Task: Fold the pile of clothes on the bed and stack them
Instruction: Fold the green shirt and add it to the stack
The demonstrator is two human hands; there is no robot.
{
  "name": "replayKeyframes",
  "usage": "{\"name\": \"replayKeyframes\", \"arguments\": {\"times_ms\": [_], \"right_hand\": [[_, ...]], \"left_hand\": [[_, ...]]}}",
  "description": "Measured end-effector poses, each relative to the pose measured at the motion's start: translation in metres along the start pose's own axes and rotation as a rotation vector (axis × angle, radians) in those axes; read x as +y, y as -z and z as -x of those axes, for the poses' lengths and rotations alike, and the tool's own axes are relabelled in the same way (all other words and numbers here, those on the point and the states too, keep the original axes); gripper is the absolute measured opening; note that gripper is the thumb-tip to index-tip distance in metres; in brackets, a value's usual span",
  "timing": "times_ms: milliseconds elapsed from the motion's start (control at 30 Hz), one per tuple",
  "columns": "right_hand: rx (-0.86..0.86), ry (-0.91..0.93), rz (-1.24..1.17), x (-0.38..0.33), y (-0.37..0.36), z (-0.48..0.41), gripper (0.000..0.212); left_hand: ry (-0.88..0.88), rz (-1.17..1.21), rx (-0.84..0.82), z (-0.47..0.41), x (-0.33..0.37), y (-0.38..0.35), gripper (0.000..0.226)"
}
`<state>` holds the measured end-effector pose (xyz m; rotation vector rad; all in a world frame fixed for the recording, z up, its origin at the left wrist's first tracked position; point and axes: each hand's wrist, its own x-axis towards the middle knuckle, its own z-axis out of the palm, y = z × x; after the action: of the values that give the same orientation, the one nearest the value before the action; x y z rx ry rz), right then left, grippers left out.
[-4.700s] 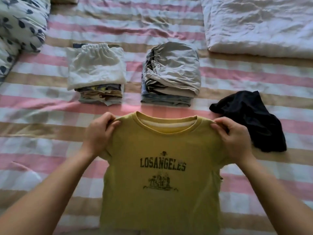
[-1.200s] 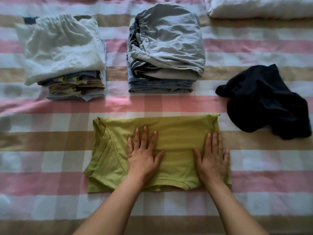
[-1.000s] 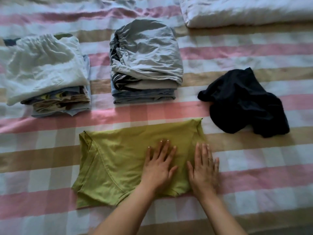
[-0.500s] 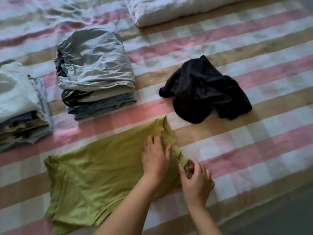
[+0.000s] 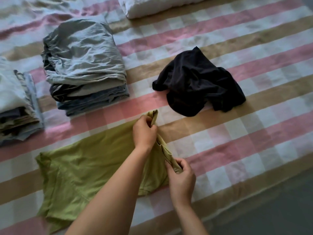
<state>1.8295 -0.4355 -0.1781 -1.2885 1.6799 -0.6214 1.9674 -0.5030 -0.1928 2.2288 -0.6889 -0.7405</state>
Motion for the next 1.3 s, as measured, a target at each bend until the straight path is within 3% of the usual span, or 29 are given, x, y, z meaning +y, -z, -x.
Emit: {"name": "replayKeyframes", "arguments": {"times_ms": [133, 267, 400, 567, 733, 800, 833, 933, 1000, 1100, 1300], "right_hand": [[-0.048, 0.241, -0.041, -0.021, -0.014, 0.039, 0.02], [-0.186, 0.64, -0.038, -0.036, -0.046, 0.089, 0.024], [-0.321, 0.9, -0.001, -0.043, -0.097, 0.133, 0.01], [-0.592, 1.02, 0.21, -0.037, -0.157, 0.167, 0.005], [-0.903, 0.973, 0.464, -0.03, -0.183, 0.173, 0.009], [-0.955, 0.94, 0.539, -0.028, -0.176, 0.165, 0.031], [-0.86, 0.917, 0.526, -0.028, -0.17, 0.158, 0.036], [-0.331, 0.701, 0.467, -0.028, -0.154, 0.127, 0.032], [-0.191, 0.422, 0.491, -0.026, -0.148, 0.104, 0.038], [-0.3, 0.118, 0.407, -0.027, -0.144, 0.081, 0.043], [-0.57, -0.07, 0.255, -0.038, -0.151, 0.073, 0.027]], "left_hand": [[0.168, 0.572, -0.093, 0.009, -0.01, 0.051, 0.022], [0.297, 0.902, -0.089, 0.022, -0.047, 0.127, 0.016], [0.306, 0.951, 0.005, 0.029, -0.105, 0.193, 0.023], [0.312, 0.816, 0.198, 0.029, -0.171, 0.233, 0.029], [0.376, 0.604, 0.314, 0.026, -0.209, 0.234, 0.02], [0.38, 0.448, 0.405, 0.028, -0.216, 0.231, 0.026], [0.373, 0.361, 0.444, 0.033, -0.218, 0.23, 0.028], [0.376, 0.21, 0.439, 0.059, -0.219, 0.22, 0.037], [0.405, 0.177, 0.384, 0.078, -0.219, 0.211, 0.04], [0.472, 0.168, 0.315, 0.094, -0.221, 0.204, 0.033], [0.527, 0.374, 0.198, 0.092, -0.216, 0.216, 0.007]]}}
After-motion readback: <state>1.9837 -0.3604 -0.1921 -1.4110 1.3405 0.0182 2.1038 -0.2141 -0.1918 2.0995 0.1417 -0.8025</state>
